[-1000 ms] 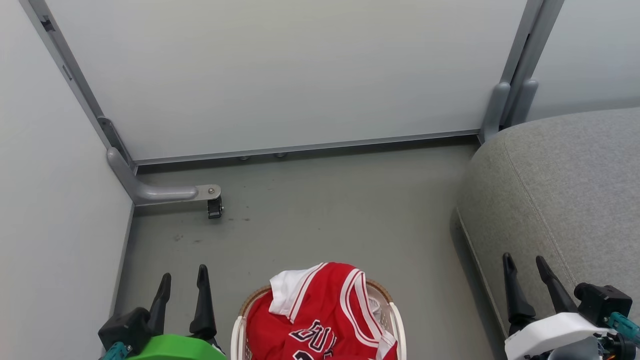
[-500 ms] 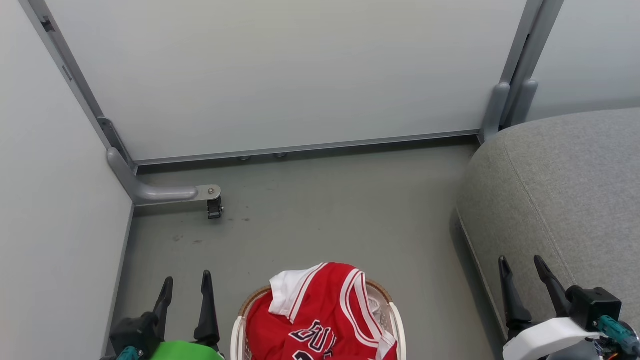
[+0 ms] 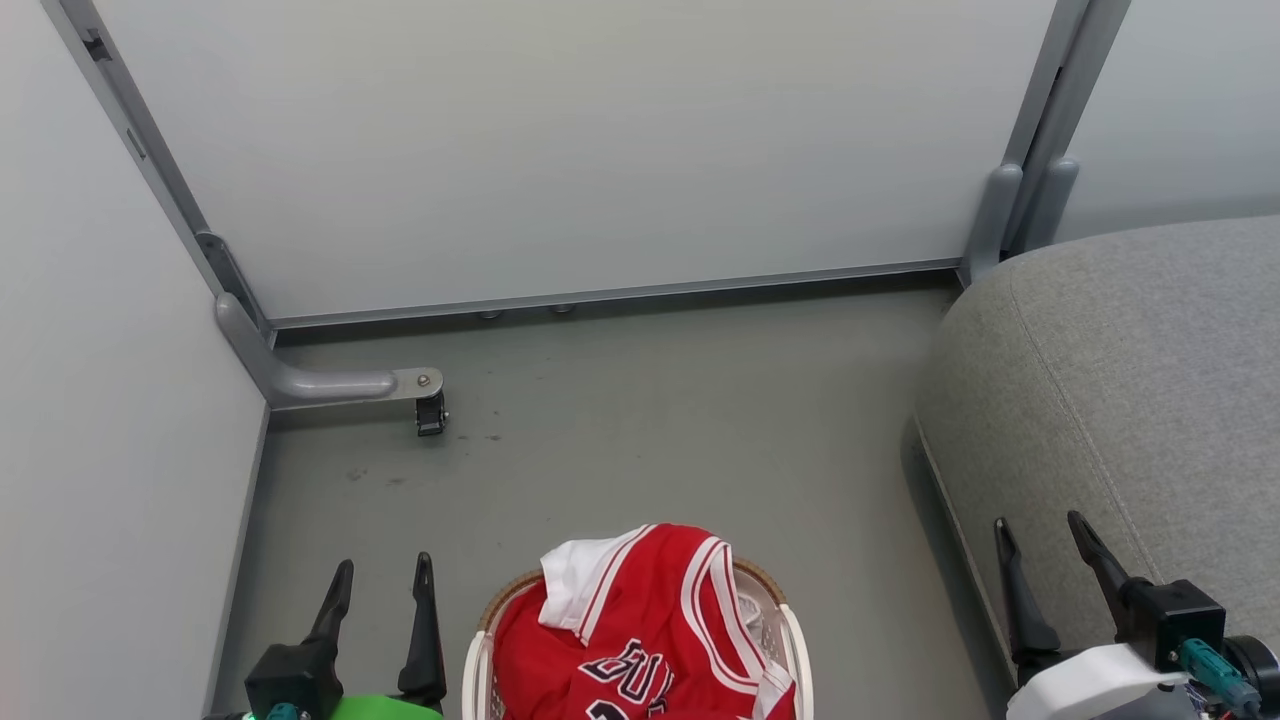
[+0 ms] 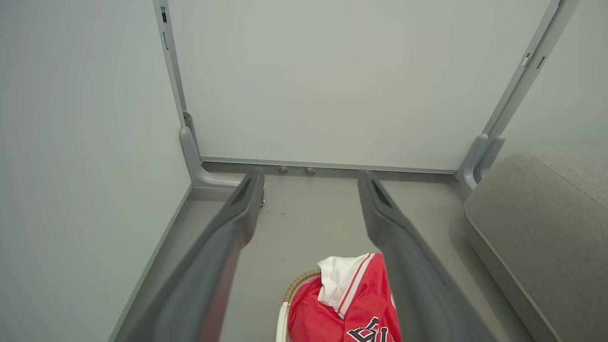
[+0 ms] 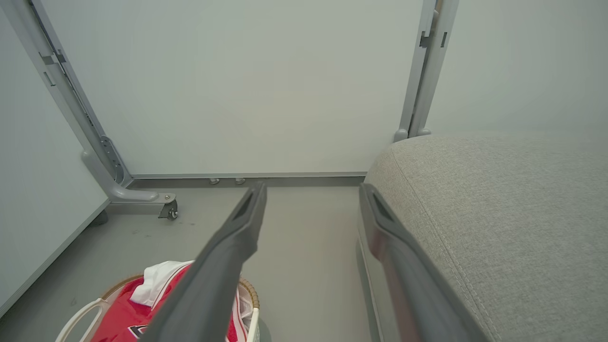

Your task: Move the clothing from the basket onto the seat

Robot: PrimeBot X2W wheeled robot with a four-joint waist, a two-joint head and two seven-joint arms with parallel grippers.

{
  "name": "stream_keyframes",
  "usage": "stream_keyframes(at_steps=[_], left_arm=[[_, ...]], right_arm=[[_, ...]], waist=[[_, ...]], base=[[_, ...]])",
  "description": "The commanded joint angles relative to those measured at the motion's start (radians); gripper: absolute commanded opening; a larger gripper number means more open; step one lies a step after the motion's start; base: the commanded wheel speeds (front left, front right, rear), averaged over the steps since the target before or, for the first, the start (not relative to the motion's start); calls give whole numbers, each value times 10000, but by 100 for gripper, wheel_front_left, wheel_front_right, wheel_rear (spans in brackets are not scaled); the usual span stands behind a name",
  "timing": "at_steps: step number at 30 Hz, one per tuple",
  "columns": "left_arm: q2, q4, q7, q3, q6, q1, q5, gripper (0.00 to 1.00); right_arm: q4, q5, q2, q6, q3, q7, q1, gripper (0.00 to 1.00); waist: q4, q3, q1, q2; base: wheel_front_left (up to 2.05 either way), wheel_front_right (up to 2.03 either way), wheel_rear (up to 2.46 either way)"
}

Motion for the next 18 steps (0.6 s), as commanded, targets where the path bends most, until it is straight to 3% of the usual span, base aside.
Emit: stream_keyframes(at_steps=[1, 18], left_arm=[[68, -1, -99, -34, 44, 153, 213, 100], [68, 119, -82, -80, 45, 95, 179, 100]], right_arm=[[-31, -223, -58, 0, -1, -100, 142, 100], [-2, -227, -57, 0, -29, -104, 113, 100]], waist=[[2, -2, 0, 0], [-4, 26, 0, 0]], base=[[0, 0, 0], [0, 0, 0]])
